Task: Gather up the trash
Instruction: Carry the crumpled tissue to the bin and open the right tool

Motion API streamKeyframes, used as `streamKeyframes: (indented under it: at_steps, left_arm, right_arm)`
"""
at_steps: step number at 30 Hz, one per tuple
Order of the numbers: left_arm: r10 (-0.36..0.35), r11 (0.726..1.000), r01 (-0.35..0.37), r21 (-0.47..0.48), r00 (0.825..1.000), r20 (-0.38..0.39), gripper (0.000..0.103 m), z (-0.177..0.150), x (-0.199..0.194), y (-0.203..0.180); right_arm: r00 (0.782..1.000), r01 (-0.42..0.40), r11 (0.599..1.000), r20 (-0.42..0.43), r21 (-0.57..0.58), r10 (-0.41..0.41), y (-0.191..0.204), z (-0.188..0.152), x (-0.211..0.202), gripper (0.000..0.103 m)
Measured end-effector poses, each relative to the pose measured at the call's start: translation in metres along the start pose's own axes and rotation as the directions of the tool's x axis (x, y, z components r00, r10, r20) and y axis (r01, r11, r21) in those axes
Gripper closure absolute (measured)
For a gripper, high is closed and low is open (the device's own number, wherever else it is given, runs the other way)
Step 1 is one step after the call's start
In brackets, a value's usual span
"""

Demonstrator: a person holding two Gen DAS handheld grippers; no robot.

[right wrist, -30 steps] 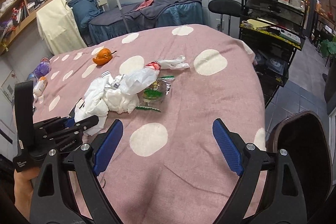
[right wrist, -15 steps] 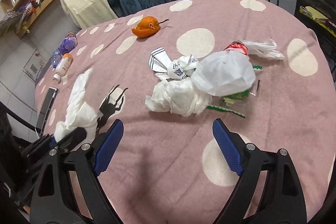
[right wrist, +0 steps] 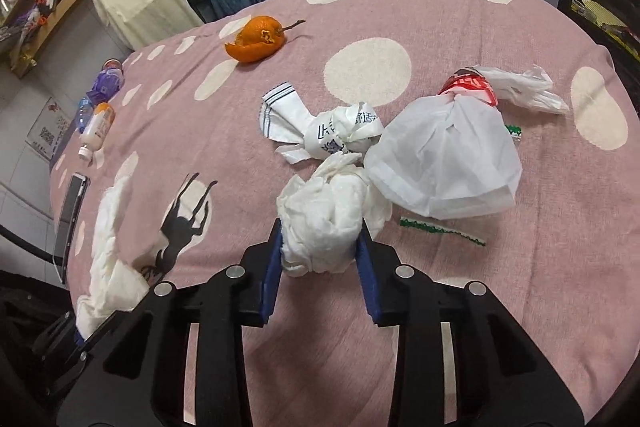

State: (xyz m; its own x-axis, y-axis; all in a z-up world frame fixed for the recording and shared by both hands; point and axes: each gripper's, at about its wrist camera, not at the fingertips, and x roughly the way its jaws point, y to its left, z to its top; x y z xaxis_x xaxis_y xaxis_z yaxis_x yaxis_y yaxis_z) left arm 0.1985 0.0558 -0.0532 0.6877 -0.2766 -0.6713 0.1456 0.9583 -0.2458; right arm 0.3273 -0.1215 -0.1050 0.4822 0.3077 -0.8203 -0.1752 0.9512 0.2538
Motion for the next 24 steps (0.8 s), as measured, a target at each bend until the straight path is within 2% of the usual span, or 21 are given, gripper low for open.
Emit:
streamKeyframes:
  at_steps: [5, 10, 13, 19, 24]
  left_arm:
    - [-0.013, 1.000, 0.013, 0.003, 1.000, 0.020, 0.088, -0.003, -0.007, -0.006]
    - [-0.029, 1.000, 0.029, 0.013, 0.999, 0.034, 0.088, -0.005, -0.013, -0.017]
    - [-0.037, 0.999, 0.036, 0.024, 0.999, 0.040, 0.088, -0.006, -0.016, -0.026]
    - [-0.059, 0.997, 0.057, 0.045, 0.997, 0.050, 0.088, -0.007, -0.020, -0.044]
    - [-0.095, 0.993, 0.091, 0.074, 0.994, 0.056, 0.088, -0.007, -0.021, -0.067]
  right_arm:
    - [0.997, -0.034, 0.998, 0.061, -0.051, 0.037, 0.007, -0.026, -0.042, 0.069]
    - [0.990, -0.009, 0.997, 0.142, -0.083, 0.021, 0.004, -0.048, -0.080, 0.068]
    - [0.981, 0.041, 0.995, 0.193, -0.090, -0.023, -0.004, -0.060, -0.098, 0.068]
    - [0.971, 0.047, 0.999, 0.236, -0.028, -0.039, -0.031, -0.078, -0.125, 0.068]
    - [0.955, 0.082, 0.996, 0.284, 0.027, -0.086, -0.054, -0.094, -0.148, 0.068]
